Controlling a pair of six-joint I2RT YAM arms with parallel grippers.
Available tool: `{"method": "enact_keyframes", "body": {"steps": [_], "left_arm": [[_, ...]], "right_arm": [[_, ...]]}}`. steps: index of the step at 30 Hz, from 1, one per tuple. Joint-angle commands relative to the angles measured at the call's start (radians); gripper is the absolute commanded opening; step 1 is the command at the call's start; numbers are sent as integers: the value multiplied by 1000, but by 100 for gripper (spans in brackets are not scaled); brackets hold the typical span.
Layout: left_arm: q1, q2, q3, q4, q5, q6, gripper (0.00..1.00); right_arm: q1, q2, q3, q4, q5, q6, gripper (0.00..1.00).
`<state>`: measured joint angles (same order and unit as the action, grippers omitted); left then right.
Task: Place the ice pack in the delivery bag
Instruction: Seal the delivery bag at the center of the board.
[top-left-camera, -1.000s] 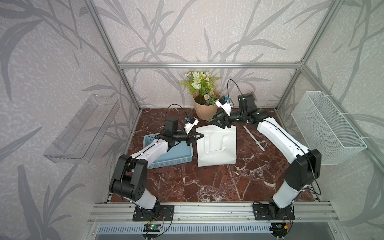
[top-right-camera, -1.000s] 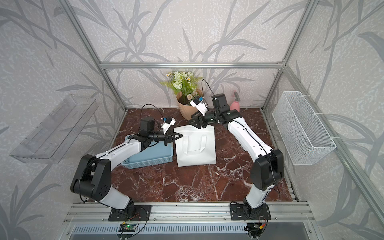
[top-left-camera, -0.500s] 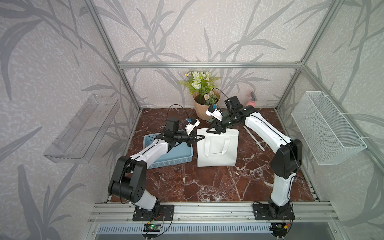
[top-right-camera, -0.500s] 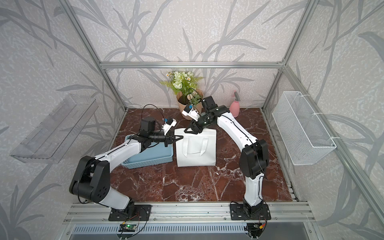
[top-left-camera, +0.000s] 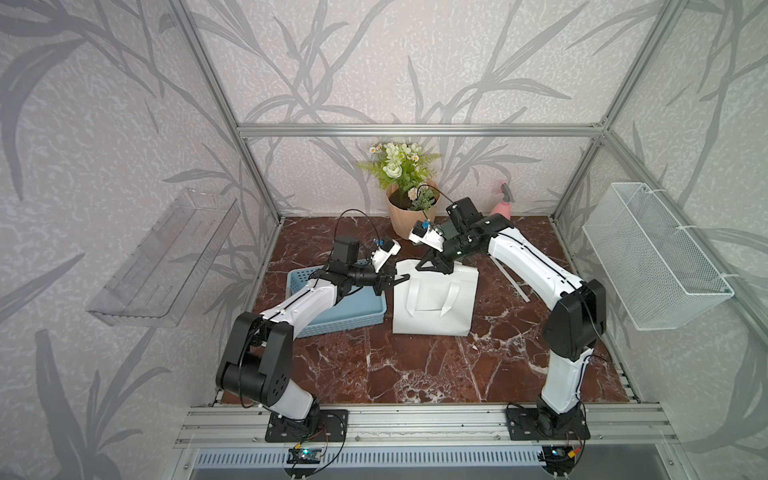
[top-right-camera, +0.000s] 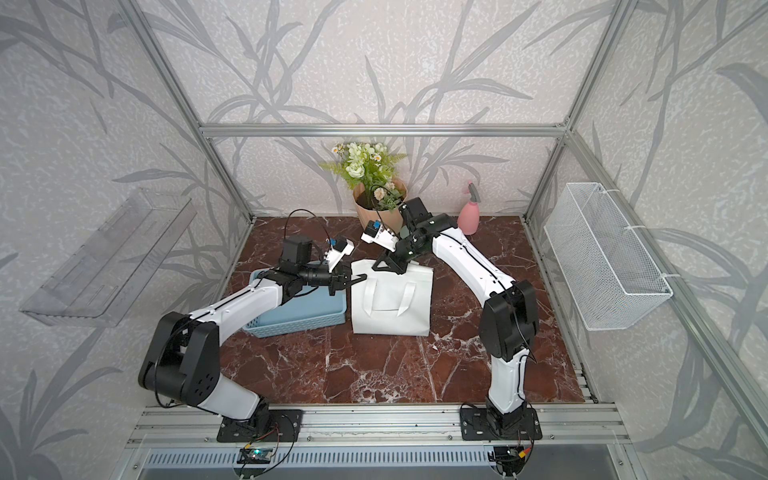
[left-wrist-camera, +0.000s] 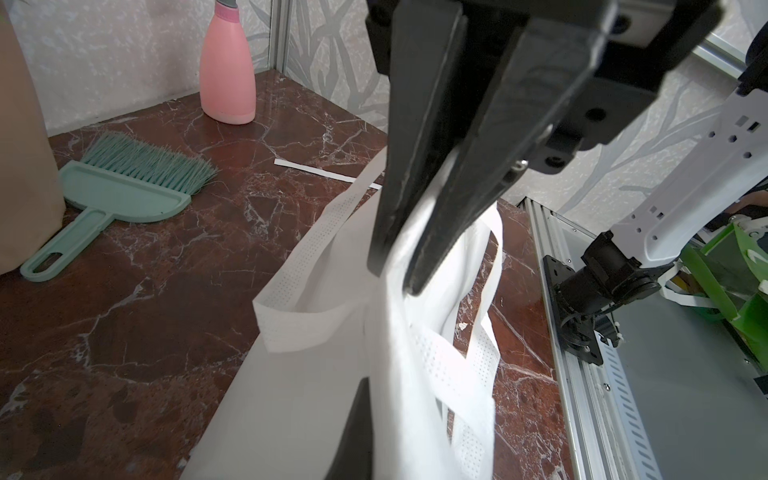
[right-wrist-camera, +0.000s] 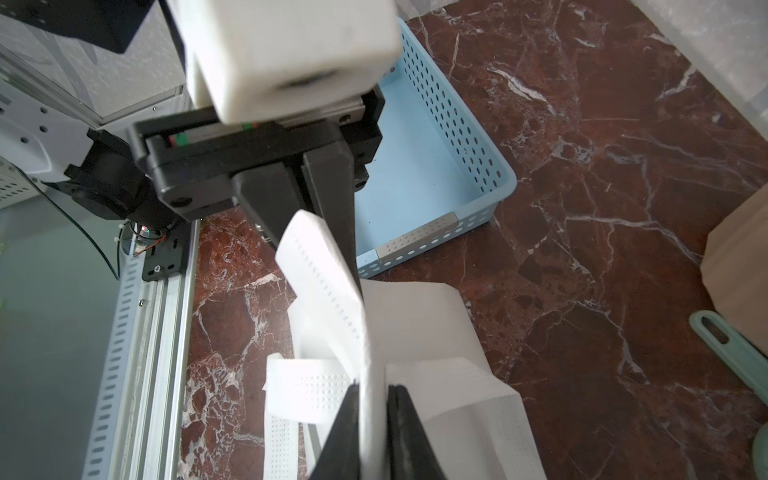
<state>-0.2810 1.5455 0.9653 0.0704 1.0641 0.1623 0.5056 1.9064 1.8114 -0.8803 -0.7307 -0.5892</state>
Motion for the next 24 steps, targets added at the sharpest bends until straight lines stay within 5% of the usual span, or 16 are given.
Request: {"method": "enact_keyframes", "body": {"steps": [1,3,7,14,16,24], "left_arm": [[15,-46,33,21,-18,9,16],[18,-63,28,12,-37,6,32],[31,-130,3,-46,-77,14,41],[61,-312,-89,42,-124,-88,57],[62,-302,-75,55,-99,-107,64],[20,-77,55,10,23,-99,64]], "right_arm": [[9,-39,-30,-77,1,-29,12],[10,-43,-30,-77,-1,-30,10],[7,-49,-30,-67,0,-18,1],[7,-48,-33,-51,-5,2,0],[7,-47,-36,-43,-8,9,0],[8,-68,-57,-25,-15,25,0]]}}
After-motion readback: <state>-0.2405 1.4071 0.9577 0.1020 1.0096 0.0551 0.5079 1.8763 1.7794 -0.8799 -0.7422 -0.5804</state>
